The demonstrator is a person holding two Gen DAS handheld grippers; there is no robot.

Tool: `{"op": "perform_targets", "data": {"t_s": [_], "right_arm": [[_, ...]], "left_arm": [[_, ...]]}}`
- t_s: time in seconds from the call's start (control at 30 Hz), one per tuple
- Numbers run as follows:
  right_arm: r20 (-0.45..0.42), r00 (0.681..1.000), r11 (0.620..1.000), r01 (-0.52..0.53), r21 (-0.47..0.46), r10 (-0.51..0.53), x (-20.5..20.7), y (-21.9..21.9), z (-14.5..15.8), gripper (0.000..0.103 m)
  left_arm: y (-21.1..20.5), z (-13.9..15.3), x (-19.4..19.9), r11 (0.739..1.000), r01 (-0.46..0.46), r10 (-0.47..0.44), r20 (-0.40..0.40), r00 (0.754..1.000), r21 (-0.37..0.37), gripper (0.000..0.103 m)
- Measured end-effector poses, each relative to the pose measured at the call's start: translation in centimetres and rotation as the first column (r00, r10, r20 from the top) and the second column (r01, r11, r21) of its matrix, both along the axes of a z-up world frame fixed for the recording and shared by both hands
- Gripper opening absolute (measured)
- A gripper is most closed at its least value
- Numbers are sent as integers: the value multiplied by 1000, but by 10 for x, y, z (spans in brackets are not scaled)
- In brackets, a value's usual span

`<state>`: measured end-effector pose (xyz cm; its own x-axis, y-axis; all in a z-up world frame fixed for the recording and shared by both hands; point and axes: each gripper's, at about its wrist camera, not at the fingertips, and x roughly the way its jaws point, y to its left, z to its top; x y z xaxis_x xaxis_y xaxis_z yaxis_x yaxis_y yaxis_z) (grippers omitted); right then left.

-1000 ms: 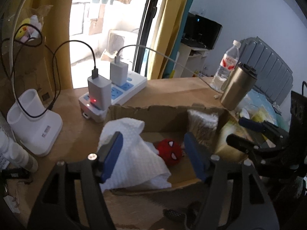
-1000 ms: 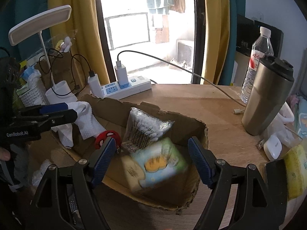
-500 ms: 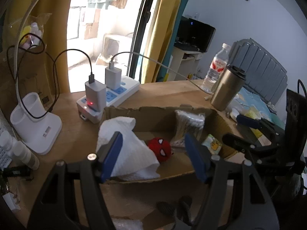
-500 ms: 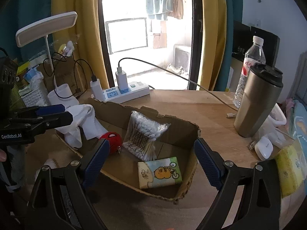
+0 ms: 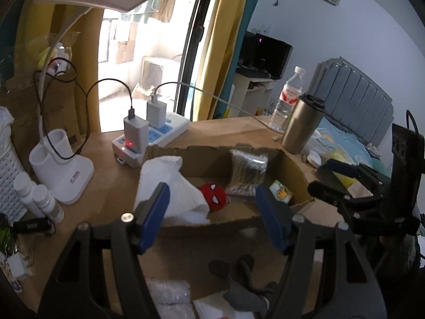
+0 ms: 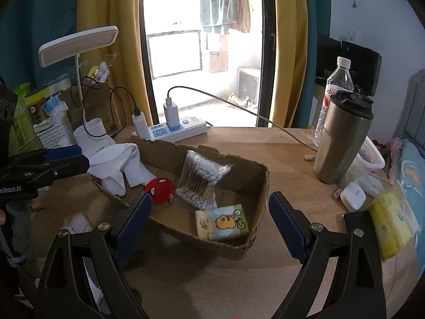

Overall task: Organize soft objects
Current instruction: 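Withdraw both tools from the box toward the socks and bubble wrap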

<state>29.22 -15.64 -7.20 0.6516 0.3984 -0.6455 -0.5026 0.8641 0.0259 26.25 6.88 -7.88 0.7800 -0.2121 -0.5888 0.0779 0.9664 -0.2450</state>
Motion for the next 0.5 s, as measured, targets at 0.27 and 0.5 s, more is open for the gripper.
{"op": "perform_targets", "data": {"t_s": [0.27, 0.5], "right_arm": [[-4, 1000, 1000, -14, -7, 14, -18, 3, -3, 92], [-10, 1000, 1000, -19, -14, 18, -31, 5, -7, 92]], "left_arm": [[3, -8, -26, 1000, -10, 10, -7, 1000, -10, 69], [6, -15, -42, 1000, -18, 18, -11, 1000, -18, 69]]}}
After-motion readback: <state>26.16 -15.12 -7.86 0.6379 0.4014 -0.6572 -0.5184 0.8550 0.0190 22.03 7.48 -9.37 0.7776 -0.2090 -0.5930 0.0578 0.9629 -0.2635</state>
